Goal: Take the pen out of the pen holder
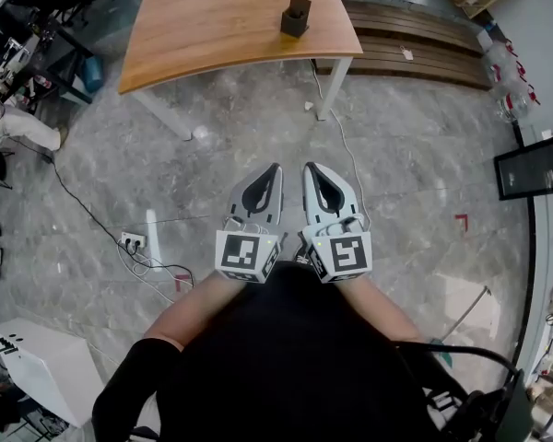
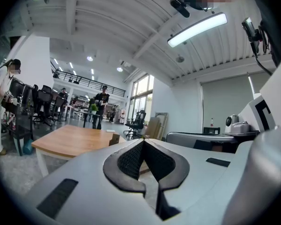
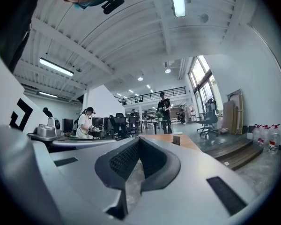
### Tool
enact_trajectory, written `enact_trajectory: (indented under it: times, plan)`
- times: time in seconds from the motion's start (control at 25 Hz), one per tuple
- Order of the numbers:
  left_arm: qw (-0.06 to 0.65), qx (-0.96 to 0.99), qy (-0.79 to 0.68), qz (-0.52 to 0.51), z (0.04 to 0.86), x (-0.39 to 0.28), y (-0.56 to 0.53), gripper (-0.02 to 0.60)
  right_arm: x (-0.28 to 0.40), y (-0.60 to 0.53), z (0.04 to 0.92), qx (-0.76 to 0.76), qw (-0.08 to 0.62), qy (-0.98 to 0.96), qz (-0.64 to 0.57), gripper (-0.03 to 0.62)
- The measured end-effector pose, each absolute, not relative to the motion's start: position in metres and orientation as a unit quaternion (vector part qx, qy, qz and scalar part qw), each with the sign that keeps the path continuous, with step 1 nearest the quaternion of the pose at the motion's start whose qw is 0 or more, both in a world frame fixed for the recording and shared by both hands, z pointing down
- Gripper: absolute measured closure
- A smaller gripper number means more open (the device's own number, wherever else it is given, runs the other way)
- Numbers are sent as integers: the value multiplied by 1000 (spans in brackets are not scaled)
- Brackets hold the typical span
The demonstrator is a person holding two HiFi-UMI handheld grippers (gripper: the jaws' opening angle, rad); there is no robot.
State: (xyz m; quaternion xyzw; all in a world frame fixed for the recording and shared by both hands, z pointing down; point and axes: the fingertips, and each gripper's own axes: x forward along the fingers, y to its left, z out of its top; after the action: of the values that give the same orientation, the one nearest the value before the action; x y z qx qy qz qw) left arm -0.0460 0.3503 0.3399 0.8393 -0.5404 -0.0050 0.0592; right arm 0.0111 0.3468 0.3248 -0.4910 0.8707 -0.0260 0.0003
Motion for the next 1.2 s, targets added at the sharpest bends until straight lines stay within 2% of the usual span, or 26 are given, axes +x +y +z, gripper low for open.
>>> enact_trajectory:
  times: [0.76, 1.2]
  plan:
    - [60, 821, -568, -4, 346, 6, 333, 575, 68, 327, 332, -464, 26, 884, -54, 580]
    - [76, 823, -563, 4, 374, 21, 260, 575, 81, 256, 364, -467, -4, 882, -59, 580]
